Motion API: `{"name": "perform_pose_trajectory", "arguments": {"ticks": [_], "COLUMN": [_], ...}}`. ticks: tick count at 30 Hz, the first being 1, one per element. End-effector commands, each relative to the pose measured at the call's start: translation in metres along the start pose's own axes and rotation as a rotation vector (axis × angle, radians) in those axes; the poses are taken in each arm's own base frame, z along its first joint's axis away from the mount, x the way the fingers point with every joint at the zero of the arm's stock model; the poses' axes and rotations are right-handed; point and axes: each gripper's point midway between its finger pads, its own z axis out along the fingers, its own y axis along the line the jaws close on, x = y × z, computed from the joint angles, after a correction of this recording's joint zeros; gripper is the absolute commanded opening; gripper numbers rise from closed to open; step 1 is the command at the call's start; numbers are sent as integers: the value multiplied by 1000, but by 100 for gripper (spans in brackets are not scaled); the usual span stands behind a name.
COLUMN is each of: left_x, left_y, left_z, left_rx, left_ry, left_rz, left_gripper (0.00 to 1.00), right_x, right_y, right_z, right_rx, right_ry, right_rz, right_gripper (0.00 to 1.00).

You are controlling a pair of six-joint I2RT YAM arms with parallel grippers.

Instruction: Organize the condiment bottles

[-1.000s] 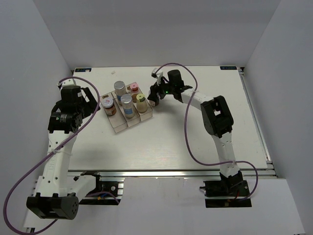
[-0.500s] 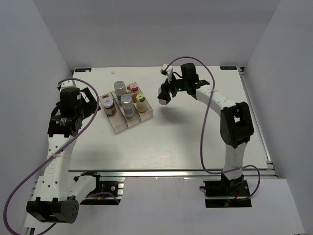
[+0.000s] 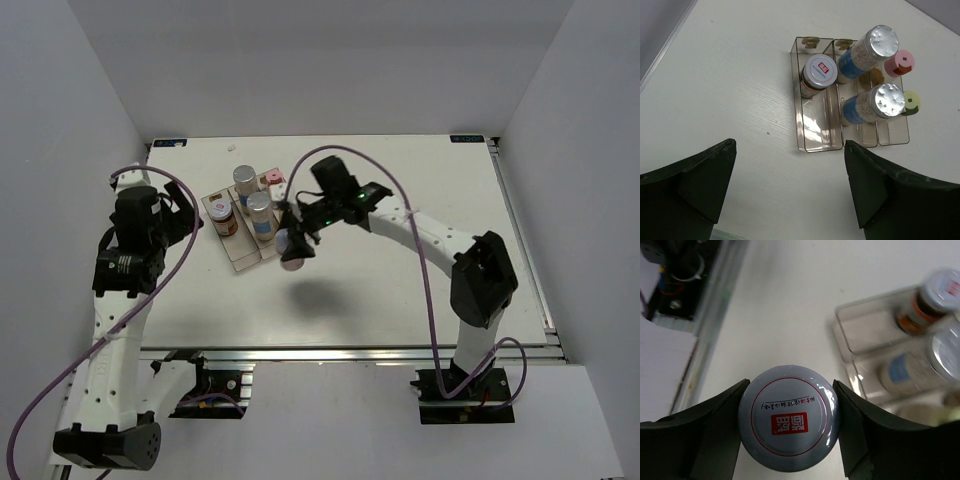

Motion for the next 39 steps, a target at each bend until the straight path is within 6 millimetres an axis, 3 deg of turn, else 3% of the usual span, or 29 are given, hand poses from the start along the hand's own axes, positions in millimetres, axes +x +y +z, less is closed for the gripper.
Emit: {"name": "perform_pose_trajectory", "arguments": {"ticks": [1, 3, 4, 7, 14, 22, 31, 39], "left_x": [-16, -21, -21, -22, -8, 2, 0, 0], "left_y": [5, 9, 10, 14, 21, 24, 22, 19], "left_z": [-18, -28, -30, -40, -53, -54, -52, -46], "left_rx": [-14, -18, -21, -22, -21, -19, -18, -10], "left_ry": [-72, -101, -110, -133, -122, -96, -85, -67], "left_rz": [-45, -71, -82, -116, -150, -140, -97, -67], "left_gripper": [98, 98, 98, 98, 98, 98, 98, 98], "right_x": [-59, -79, -76, -88, -91, -79, -76, -48], "right_y": [18, 11, 12, -9, -57, -93, -115, -126], "right_z": [31, 44, 61, 87, 123, 135, 140, 160], "right_rx": [-67, -35, -48, 16, 134, 277, 362, 414], "right_ry": [-99, -125, -118, -135, -149, -164, -187, -157], "right_rz": [-112, -110, -92, -51, 26, 14, 0, 0], "right_gripper": [0, 0, 0, 0, 0, 0, 0, 0]}}
